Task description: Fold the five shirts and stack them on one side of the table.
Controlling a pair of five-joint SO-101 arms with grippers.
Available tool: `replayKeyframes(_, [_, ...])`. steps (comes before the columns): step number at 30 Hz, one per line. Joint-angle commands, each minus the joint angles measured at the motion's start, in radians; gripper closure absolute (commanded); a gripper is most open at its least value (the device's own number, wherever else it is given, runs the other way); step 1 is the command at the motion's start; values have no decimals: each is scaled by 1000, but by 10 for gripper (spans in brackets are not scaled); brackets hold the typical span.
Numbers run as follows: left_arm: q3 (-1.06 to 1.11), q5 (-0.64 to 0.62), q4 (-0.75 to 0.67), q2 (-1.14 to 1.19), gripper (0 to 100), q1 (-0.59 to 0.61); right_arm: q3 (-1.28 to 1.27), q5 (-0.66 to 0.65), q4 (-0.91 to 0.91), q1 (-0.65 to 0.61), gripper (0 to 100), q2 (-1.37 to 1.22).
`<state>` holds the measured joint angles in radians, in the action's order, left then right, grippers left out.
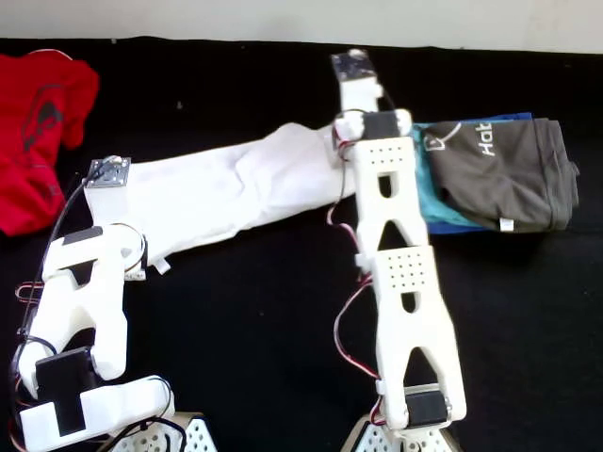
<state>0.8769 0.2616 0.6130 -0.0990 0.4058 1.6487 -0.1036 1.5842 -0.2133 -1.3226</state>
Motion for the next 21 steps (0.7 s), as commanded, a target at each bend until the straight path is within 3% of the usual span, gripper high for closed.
replayKeyframes(1, [-13, -3, -12, 10, 990, -19, 110, -11, 90, 42, 904, 12])
replayKeyframes(7, [-13, -3, -12, 10, 990, -19, 120, -149, 176, 53, 904, 31])
replayKeyframes(17, [-13, -3, -12, 10, 990, -19, 111, -152, 174, -7, 901, 242])
replayKeyframes(21, [-13, -3, -12, 10, 990, -19, 108, -150, 174, -77, 808, 236])
